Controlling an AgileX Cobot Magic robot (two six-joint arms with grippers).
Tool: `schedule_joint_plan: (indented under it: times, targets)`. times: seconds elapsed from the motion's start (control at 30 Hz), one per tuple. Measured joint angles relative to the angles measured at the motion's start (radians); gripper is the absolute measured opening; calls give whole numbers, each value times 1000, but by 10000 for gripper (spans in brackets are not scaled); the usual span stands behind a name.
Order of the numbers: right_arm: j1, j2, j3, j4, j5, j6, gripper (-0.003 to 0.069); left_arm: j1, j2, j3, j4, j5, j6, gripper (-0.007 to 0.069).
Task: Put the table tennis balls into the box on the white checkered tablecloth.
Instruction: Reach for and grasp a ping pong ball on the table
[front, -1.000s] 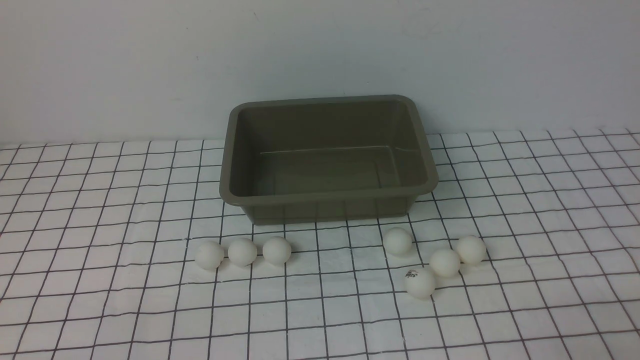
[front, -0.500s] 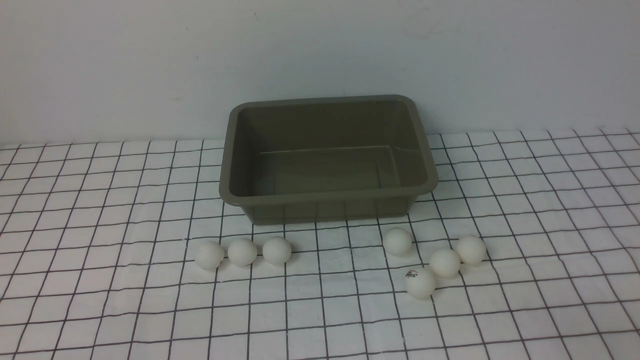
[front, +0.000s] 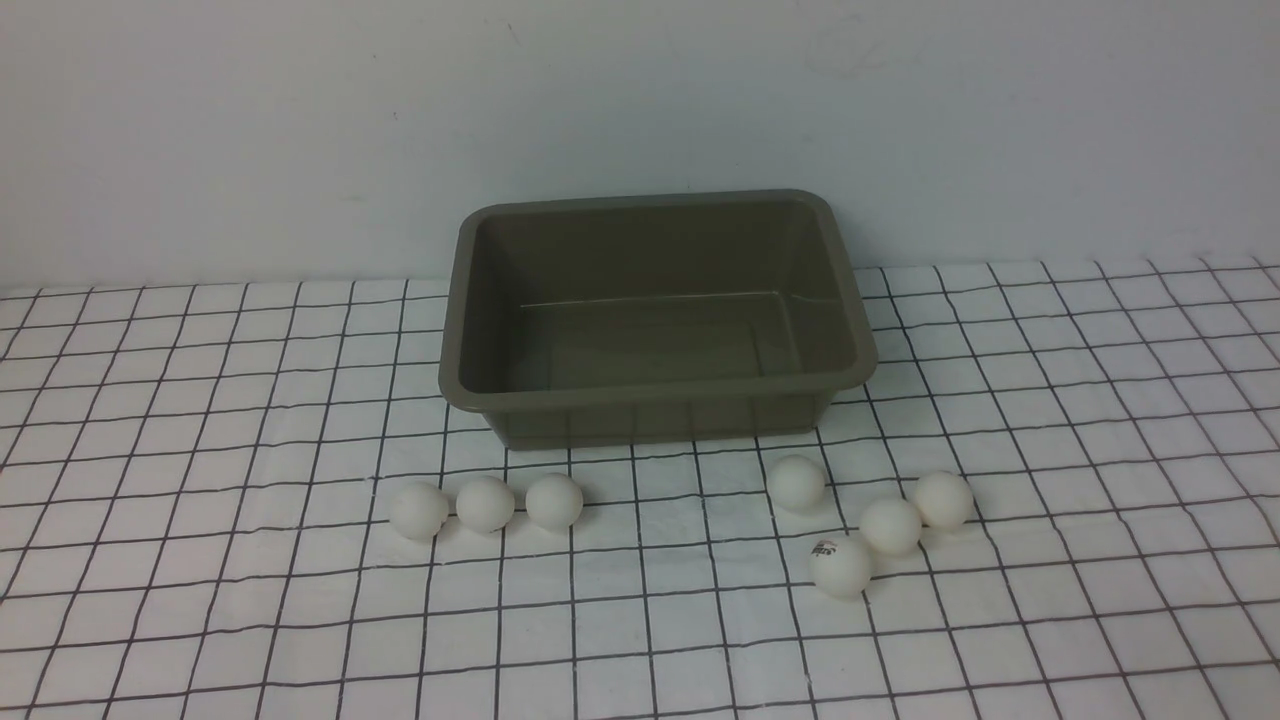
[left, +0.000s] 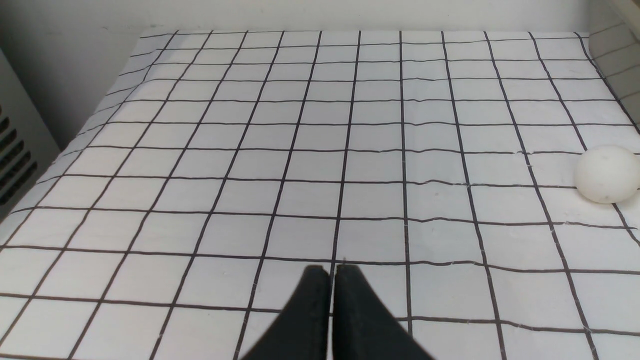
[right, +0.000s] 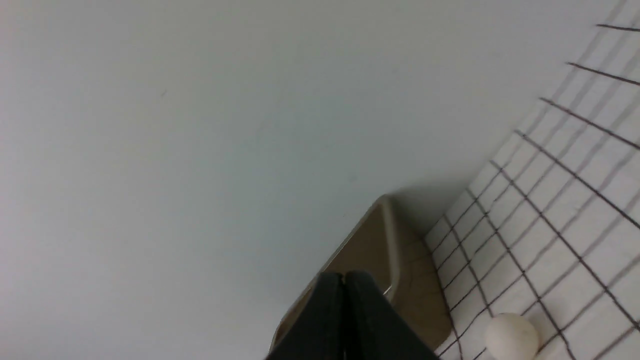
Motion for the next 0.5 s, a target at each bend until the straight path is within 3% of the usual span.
schedule_joint_plan:
  times: [0.17, 0.27, 0.43, 0.5]
  targets:
    - [4, 43, -182, -13, 189, -234, -18, 0, 0, 0, 0, 0, 0, -5]
    - [5, 95, -236, -23, 268, -296, -18, 0, 0, 0, 0, 0, 0, -5]
    - [5, 330, -369, -141, 494, -408, -18, 0, 0, 0, 0, 0, 0, -5]
    - [5, 517, -457, -296, 594, -413, -15, 0, 0, 0, 0, 0, 0, -5]
